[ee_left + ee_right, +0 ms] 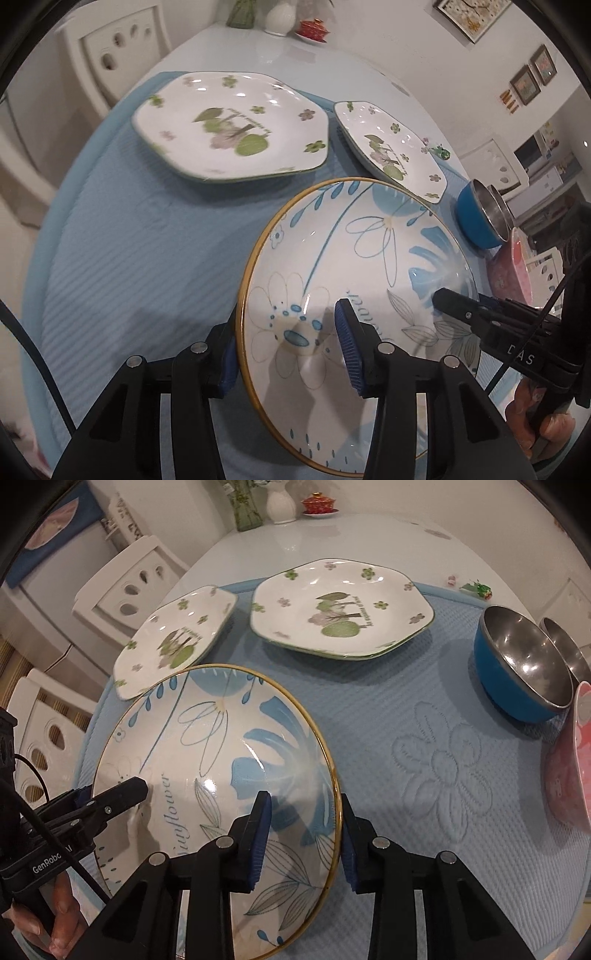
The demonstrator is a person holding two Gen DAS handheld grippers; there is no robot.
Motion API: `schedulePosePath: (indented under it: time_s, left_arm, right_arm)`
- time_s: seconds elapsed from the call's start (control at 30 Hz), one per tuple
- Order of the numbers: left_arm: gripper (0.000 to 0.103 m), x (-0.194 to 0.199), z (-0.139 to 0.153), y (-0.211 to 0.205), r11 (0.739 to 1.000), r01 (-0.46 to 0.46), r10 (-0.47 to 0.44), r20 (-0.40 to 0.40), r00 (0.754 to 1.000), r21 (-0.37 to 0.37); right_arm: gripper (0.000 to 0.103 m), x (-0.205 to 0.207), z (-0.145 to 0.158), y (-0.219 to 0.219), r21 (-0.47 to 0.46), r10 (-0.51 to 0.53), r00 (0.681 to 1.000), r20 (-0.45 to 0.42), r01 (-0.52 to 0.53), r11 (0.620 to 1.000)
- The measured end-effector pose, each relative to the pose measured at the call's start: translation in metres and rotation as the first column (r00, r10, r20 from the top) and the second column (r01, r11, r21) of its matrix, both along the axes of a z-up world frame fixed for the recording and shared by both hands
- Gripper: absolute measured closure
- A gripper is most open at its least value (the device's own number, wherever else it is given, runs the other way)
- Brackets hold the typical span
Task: Organize plates and bowls
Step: 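Carry the blue-leaf plate to the mat edge and release it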
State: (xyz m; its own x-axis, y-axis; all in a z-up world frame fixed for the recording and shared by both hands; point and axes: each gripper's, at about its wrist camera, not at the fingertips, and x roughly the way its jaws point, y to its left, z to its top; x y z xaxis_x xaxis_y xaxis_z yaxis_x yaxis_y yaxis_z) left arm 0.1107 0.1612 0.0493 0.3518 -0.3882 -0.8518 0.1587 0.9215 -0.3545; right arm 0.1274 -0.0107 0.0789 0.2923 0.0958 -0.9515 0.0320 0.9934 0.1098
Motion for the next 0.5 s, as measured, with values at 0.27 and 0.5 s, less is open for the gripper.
schedulePosePath:
  time_s: [0.27,0.5]
  left_arm:
    - [0.061,-0.040,0.009,0.038,0.998,-0.058,0.058,-0.020,0.998,0.019]
    - [0.061,-0.064,-0.004,0.057,0.995,-0.085,0.088,-0.055,0.995,0.051]
  right_arm:
    - [0.070,-0.041,0.001,0.038,0.033,0.065,0.997,-0.050,-0.063,0.997]
    - [0.070,-0.062,-0.017,0.063,0.044,0.098,0.989,-0.114,-0.094,0.995]
